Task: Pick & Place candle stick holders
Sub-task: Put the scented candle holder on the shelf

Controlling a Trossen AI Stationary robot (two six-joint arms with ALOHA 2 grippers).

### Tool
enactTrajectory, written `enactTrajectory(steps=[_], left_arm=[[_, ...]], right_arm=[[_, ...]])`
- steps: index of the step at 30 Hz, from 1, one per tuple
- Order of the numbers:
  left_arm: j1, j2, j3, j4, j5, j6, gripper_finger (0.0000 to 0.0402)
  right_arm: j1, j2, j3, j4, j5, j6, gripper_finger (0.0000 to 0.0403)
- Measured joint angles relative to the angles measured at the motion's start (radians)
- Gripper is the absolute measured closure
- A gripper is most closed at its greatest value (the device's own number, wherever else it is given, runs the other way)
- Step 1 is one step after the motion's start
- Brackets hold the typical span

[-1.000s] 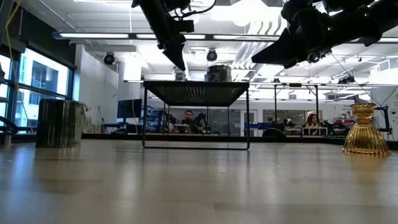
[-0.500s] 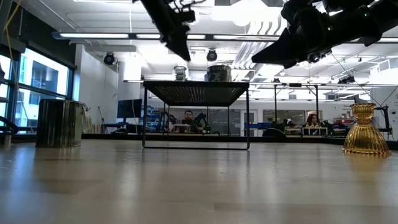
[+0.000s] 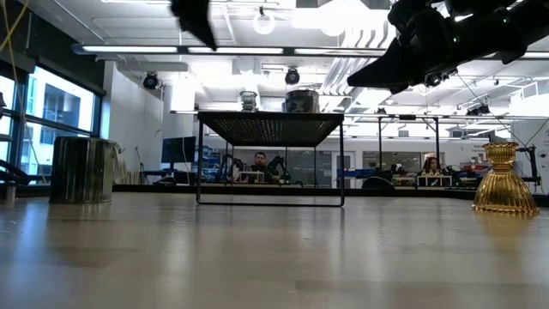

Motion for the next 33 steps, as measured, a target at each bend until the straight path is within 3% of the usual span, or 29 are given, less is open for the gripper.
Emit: enactTrajectory(steps=[3, 8, 14, 18, 21, 26, 33], left_arm=[[-0.052, -0.060, -0.102, -0.064, 0.012, -0.146, 0.0395], [-0.123, -0.104, -0.256, -0.186, 0.005, -0.419, 0.0369], [-0.133, -0.105, -0.407, -0.231, 0.007, -0.663, 0.0290], [-0.134, -0.097, -0.502, -0.205, 0.006, -0.750, 0.0228], [-0.134, -0.098, -0.550, -0.142, 0.008, -0.787, 0.0207], [-0.134, -0.098, -0.590, -0.104, 0.000, -0.837, 0.0222], [-0.134, -0.098, -0.631, -0.094, 0.044, -0.847, 0.0300]], right_arm=[[0.000, 0.000, 0.000, 0.000, 0.000, 0.000, 0.0401], [0.000, 0.000, 0.000, 0.000, 0.000, 0.000, 0.0402], [0.000, 0.000, 0.000, -0.001, 0.000, 0.000, 0.0402], [0.000, 0.000, 0.000, -0.007, 0.000, 0.000, 0.0401], [0.000, 0.000, 0.000, -0.008, 0.000, 0.000, 0.0402], [0.000, 0.000, 0.000, -0.008, 0.000, 0.000, 0.0401], [0.000, 0.000, 0.000, -0.008, 0.000, -0.007, 0.0401]])
